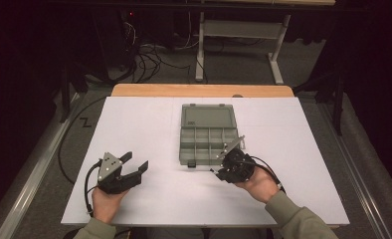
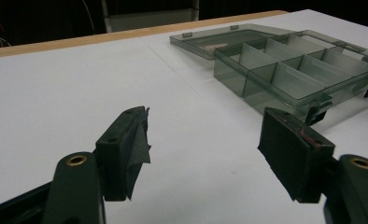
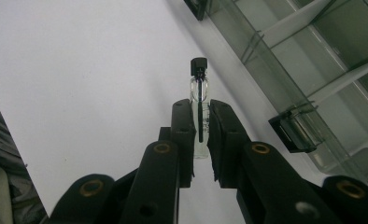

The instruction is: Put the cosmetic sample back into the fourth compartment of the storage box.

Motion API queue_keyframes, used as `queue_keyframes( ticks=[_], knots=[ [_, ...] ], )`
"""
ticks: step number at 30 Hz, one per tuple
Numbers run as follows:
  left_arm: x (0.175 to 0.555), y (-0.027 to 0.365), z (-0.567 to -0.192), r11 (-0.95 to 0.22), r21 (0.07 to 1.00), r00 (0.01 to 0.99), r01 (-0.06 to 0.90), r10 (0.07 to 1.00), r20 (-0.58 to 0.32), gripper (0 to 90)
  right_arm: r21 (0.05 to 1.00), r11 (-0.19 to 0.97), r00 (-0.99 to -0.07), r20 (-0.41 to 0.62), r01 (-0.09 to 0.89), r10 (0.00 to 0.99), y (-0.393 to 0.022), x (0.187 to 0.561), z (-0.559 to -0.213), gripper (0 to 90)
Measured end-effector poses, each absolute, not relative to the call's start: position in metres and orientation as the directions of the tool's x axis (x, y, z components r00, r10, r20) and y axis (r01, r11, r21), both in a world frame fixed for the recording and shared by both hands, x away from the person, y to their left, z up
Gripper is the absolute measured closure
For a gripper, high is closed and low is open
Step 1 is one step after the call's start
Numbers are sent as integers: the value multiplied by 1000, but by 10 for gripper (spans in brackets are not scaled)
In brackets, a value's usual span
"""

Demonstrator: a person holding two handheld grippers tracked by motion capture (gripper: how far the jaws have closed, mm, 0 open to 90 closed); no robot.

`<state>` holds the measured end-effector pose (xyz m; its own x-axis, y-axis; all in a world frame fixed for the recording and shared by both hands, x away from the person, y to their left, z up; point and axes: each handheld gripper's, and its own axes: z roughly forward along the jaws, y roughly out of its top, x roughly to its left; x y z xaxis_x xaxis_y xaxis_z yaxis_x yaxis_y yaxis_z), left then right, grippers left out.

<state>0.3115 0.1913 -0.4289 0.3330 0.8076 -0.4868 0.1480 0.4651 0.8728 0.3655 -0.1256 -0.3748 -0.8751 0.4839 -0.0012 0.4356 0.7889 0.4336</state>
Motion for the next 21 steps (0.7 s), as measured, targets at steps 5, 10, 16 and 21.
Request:
queue_keyframes(
  ticks=[5, 10, 16, 21],
  knots=[
    [311, 192, -428, 468, 872, 332, 145, 807, -488, 327, 440, 779, -868, 4, 447, 497, -130, 368, -372, 823],
    [311, 192, -428, 467, 873, 331, 145, 808, -487, 327, 450, 769, -861, 1, 454, 508, -135, 371, -367, 823],
    [311, 191, -429, 471, 870, 335, 147, 804, -492, 327, 475, 739, -840, 1, 478, 542, -145, 377, -359, 823],
    [312, 191, -429, 478, 866, 331, 148, 801, -499, 328, 486, 723, -827, 1, 492, 562, -149, 383, -352, 823]
  ],
)
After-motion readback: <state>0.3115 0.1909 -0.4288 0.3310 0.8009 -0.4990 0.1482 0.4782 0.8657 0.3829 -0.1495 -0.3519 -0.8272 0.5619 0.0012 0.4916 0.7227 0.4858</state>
